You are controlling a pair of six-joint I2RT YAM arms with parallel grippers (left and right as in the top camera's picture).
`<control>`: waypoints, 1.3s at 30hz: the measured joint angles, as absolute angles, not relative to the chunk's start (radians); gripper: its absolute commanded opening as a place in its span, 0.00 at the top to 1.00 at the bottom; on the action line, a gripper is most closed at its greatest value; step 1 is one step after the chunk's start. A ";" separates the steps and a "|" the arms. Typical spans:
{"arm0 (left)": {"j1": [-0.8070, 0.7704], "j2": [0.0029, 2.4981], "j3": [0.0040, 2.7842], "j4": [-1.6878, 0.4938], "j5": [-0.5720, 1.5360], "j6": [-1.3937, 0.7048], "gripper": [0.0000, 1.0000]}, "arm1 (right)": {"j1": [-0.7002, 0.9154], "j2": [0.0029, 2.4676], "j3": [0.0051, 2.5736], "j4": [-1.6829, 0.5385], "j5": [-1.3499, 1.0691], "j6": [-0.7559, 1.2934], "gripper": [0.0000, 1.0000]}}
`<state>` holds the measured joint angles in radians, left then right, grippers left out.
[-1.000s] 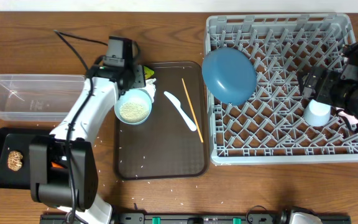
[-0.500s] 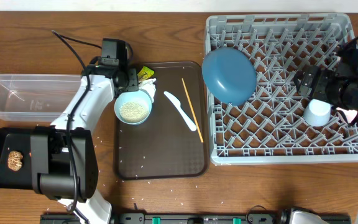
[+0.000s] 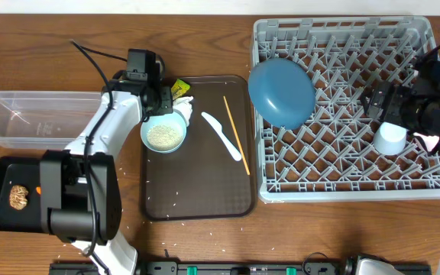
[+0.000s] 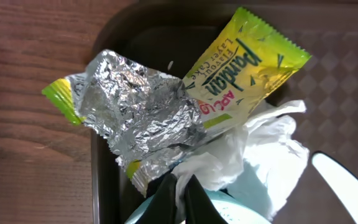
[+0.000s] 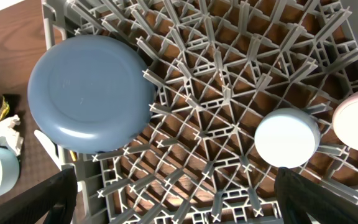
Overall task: Sort waste into correct bins and load items into the dishwasher rack
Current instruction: 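Carry the tissue left and drop it into the clear plastic bin, then grasp the foil and yellow snack wrapper with the left gripper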
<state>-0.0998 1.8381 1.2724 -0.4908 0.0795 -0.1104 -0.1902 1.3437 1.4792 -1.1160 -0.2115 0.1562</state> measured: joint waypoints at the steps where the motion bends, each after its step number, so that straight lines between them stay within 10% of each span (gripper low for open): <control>1: -0.100 1.824 1.272 -0.495 0.080 -0.110 0.94 | -0.190 1.344 1.479 -1.116 -0.212 0.156 0.05; 17: -0.082 1.427 1.276 -0.736 -0.113 -0.111 0.94 | -0.190 1.344 1.479 -1.102 -0.212 0.156 0.05; 27: 0.214 1.459 1.276 -0.585 -0.321 -0.161 0.93 | -0.190 1.344 1.479 -1.102 -0.212 0.157 0.05; 34: 0.290 1.598 1.276 -0.532 -0.219 -0.144 0.32 | -0.190 1.344 1.479 -1.103 -0.212 0.157 0.05; 39: 0.236 1.579 1.276 -0.534 -0.107 -0.144 0.25 | -0.190 1.344 1.479 -1.103 -0.212 0.168 0.04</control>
